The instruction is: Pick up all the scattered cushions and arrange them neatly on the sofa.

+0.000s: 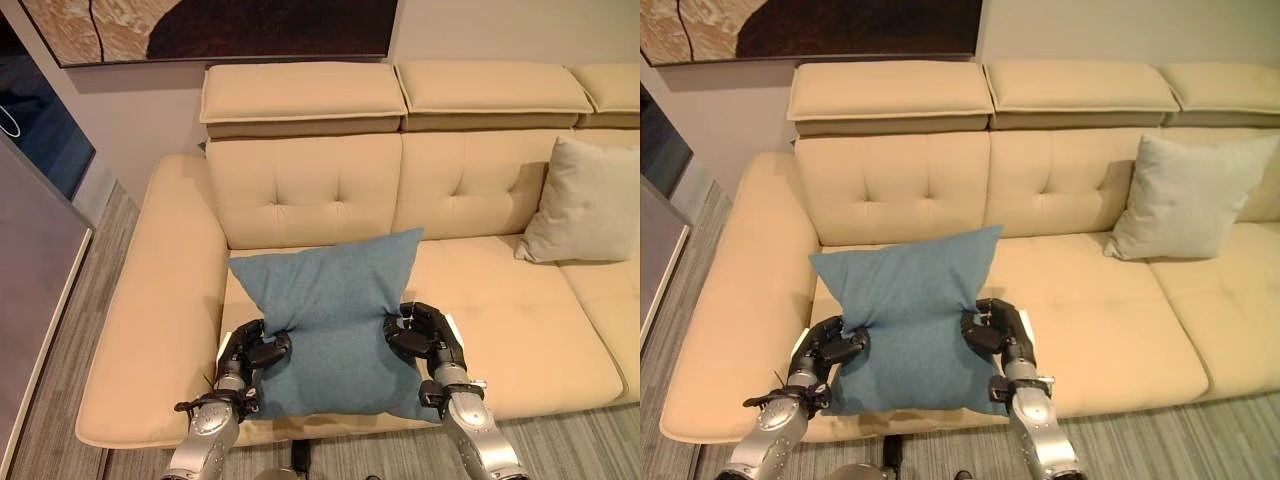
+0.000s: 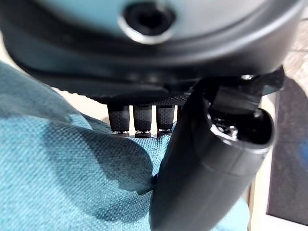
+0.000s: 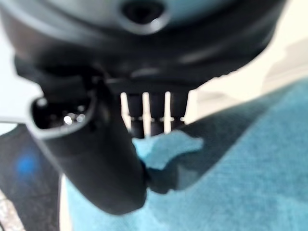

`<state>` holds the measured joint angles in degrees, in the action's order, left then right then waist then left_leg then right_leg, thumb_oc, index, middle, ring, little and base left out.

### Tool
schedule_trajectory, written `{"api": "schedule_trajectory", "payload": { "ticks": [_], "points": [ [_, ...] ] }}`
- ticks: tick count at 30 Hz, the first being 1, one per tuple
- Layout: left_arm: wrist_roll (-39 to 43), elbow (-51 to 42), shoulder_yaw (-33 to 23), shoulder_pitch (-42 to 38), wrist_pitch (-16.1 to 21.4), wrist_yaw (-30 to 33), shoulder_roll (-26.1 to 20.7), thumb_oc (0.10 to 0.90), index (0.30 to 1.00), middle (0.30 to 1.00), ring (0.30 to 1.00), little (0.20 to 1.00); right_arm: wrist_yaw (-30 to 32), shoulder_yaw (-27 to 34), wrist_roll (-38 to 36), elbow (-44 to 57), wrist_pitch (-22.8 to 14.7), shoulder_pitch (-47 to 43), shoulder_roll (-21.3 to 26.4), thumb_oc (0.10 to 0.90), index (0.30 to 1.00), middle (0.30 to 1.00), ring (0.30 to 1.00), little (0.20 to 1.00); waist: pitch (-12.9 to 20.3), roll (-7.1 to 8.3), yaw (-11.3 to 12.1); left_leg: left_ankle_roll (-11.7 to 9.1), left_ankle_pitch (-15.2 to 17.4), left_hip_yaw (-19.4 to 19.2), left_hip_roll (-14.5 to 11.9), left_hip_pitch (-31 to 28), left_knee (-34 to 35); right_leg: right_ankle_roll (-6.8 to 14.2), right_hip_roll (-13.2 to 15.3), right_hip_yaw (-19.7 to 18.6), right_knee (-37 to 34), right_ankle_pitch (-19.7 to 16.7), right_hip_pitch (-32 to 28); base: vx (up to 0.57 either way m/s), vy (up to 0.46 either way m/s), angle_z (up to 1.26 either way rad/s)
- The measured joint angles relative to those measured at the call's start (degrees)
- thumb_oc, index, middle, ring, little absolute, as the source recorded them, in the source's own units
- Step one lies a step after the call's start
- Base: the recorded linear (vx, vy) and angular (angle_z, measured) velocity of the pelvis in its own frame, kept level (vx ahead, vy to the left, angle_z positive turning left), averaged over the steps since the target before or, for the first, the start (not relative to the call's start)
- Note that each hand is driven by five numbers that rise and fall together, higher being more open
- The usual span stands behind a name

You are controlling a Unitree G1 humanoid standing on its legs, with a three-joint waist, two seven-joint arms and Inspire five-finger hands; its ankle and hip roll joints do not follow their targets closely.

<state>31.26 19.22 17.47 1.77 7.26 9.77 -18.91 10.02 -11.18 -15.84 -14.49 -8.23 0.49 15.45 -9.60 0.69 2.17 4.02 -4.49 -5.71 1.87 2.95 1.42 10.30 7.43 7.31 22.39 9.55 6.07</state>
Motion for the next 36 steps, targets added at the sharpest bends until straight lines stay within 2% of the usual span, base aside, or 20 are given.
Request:
{"api": "schedule_trajectory", "payload": {
  "ticks": [1, 3, 5, 6, 7, 9, 11, 16, 18, 22, 28, 31, 33, 35, 36],
  "points": [
    [0.0, 0.12, -0.05, 0.04, -0.01, 0.0, -0.29, 0.4, 0.3, 0.3, 0.3, 0.3, -0.03, -0.01, 0.13, 0.0, 0.0, 0.02, -0.25, 0.4, 0.3, 0.3, 0.3, 0.3, 0.06, 0.57, 0.02, -0.05, 0.41, 0.13, 0.45, -0.04, -0.07, -0.39, 0.77, -0.27, 0.94, 0.54, 1.87, 0.05, -0.015, 0.03],
    [0.01, 0.16, -0.16, 0.06, -0.02, 0.0, -0.27, 0.4, 0.3, 0.3, 0.3, 0.3, -0.02, 0.08, 0.35, 0.05, 0.0, -0.02, -0.26, 0.4, 0.3, 0.3, 0.3, 0.3, 0.01, 0.76, -0.1, -0.28, 0.66, 0.43, 0.86, 0.02, 0.21, -0.92, 0.91, -2.46, 0.89, 0.73, 4.41, 0.05, -0.059, 0.11],
    [0.03, 0.17, 0.26, 0.1, -0.03, -0.01, -0.05, 0.4, 0.3, 0.3, 0.3, 0.3, 0.08, 0.49, 0.87, 0.04, 0.03, 0.16, -0.12, 0.4, 0.3, 0.3, 0.3, 0.3, 0.0, 0.77, -0.25, -0.79, 0.31, 1.82, 1.4, 0.08, 0.9, -2.43, 0.64, -4.54, -5.21, -0.53, 5.87, 0.05, -0.129, 0.29],
    [0.06, 0.37, 0.24, 0.11, -0.03, 0.0, 0.13, 0.4, 0.3, 0.3, 0.3, 0.3, 0.12, 0.5, 0.94, 0.01, 0.03, 0.23, -0.15, 0.4, 0.3, 0.3, 0.3, 0.3, -0.04, 0.74, -0.41, -1.25, 0.02, 2.95, 1.45, 0.42, 0.99, -3.91, 0.06, -4.57, -8.88, -2.76, 6.63, 0.12, -0.254, 0.76],
    [0.05, 0.52, 0.28, 0.47, -0.03, -0.01, 0.27, 0.4, 0.3, 0.3, 0.3, 0.3, 0.16, 0.54, 1.0, -0.01, 0.05, 0.87, -0.12, 0.4, 0.3, 0.3, 0.3, 0.3, -0.01, 0.79, -1.56, -1.98, -0.35, 5.07, 1.45, 0.2, 1.25, -4.52, -0.28, -4.34, -11.42, -7.8, 5.2, 0.11, -0.208, 0.72],
    [0.05, 0.49, -0.2, 2.02, -0.02, 0.0, 1.74, 0.4, 0.3, 0.3, 0.3, 0.3, 0.05, 0.53, 1.1, -0.41, 0.05, 1.0, 0.33, 0.4, 0.3, 0.3, 0.3, 0.3, 0.29, -0.18, -1.03, -3.81, -0.08, 5.43, -0.49, 0.0, 0.96, -6.44, -2.01, -2.67, -14.51, -9.51, 3.13, 0.1, -0.191, 0.32],
    [0.07, 0.44, -0.08, 3.02, -0.04, -0.08, 2.35, 0.4, 0.3, 0.3, 0.3, 0.3, -0.07, 0.5, 1.16, -0.41, 0.09, 1.25, 0.99, 0.4, 0.3, 0.3, 0.3, 0.3, 0.59, -0.85, -0.94, -4.32, -0.16, 6.11, -1.94, -0.22, 1.09, -7.47, -3.58, -1.78, -17.07, -10.31, 1.4, 0.06, -0.129, 0.09],
    [0.04, 0.31, 1.71, 3.61, -0.11, -0.46, 4.45, 0.4, 0.3, 0.3, 0.3, 0.3, -0.09, 2.58, 1.16, -0.41, 0.1, 2.2, 2.63, 0.4, 0.3, 0.3, 0.3, 0.3, 0.75, -1.11, -1.84, -5.75, -0.59, 6.53, -4.5, -0.3, 0.96, -9.77, -6.43, 1.01, -23.84, -12.03, -2.86, 0.06, -0.109, 0.18],
    [0.03, 0.1, 2.24, 3.62, -0.11, -0.49, 4.78, 0.4, 0.3, 0.3, 0.3, 0.3, 0.03, 3.03, 1.16, -0.4, 0.11, 2.27, 3.0, 0.4, 0.3, 0.3, 0.3, 0.3, 0.93, -1.46, -2.85, -5.86, -0.66, 6.57, -4.86, -0.3, 1.05, -10.15, -6.92, 1.99, -25.46, -12.45, -3.95, 0.06, -0.065, 0.21],
    [-1.4, -0.14, 2.76, 2.03, -0.18, -0.32, 4.81, 0.4, 0.3, 0.3, 0.3, 0.3, 0.32, 3.16, 1.57, -0.4, 0.11, 2.06, 4.64, 0.4, 0.3, 0.3, 0.3, 0.3, 1.14, -2.07, -3.35, -6.22, -0.89, 6.46, -5.26, -0.47, 1.2, -10.79, -7.57, 2.53, -27.62, -12.91, -5.3, 0.04, -0.039, 0.07],
    [-4.49, -0.13, 3.33, -5.04, -0.15, 1.83, 4.14, 0.4, 0.3, 0.3, 0.3, 0.3, 2.88, 3.02, 1.88, -0.41, 0.09, -1.79, 6.34, 0.4, 0.3, 0.3, 0.3, 0.3, 1.16, -3.76, -4.58, -6.22, -0.9, 6.44, -5.27, 2.26, 1.32, -10.66, -7.6, 3.11, -27.46, -13.2, -2.53, -0.06, 0.017, 0.03],
    [-4.63, 0.68, 5.18, -13.12, -0.07, 5.18, 3.3, 0.4, 0.3, 0.3, 0.3, 0.3, 7.19, 2.47, 4.29, -1.68, 0.08, -9.5, 7.3, 0.4, 0.3, 0.3, 0.3, 0.3, 0.58, -5.38, -4.82, -6.78, -1.36, 6.19, -5.11, 8.46, 0.56, -10.94, -7.01, 2.42, -23.39, -13.74, 5.66, -0.12, 0.044, -0.14],
    [-5.24, 1.4, 5.47, -15.94, -0.04, 6.27, 3.59, 0.4, 0.3, 0.3, 0.3, 0.3, 8.72, 2.31, 4.79, -3.47, 0.11, -12.61, 7.7, 0.4, 0.3, 0.3, 0.3, 0.3, 0.19, -5.84, -4.77, -6.68, -1.76, 6.1, -4.81, 10.01, 0.79, -10.76, -6.62, 2.26, -22.19, -13.63, 7.83, -0.13, 0.04, -0.04],
    [-5.56, 3.74, 7.16, -21.49, 0.22, 8.21, 3.07, 0.4, 0.3, 0.3, 0.3, 0.3, 11.39, 0.49, 6.52, -6.96, 0.1, -18.6, 8.9, 0.4, 0.3, 0.3, 0.3, 0.3, -0.39, -6.35, -4.65, -6.63, -1.83, 6.14, -4.47, 13.22, -0.37, -10.18, -6.0, 2.11, -19.78, -13.19, 11.65, -0.07, 0.03, -0.01],
    [-5.58, 6.46, 7.9, -26.93, 0.22, 9.66, 2.68, 0.4, 0.3, 0.3, 0.3, 0.3, 13.43, 0.26, 6.88, -11.2, 0.23, -24.81, 8.94, 0.4, 0.3, 0.3, 0.3, 0.3, -0.68, -6.75, -4.53, -6.4, -2.67, 6.13, -4.1, 15.78, 0.01, -10.06, -5.65, 2.04, -19.22, -13.31, 14.72, -0.06, 0.029, -0.01]
  ]
}}
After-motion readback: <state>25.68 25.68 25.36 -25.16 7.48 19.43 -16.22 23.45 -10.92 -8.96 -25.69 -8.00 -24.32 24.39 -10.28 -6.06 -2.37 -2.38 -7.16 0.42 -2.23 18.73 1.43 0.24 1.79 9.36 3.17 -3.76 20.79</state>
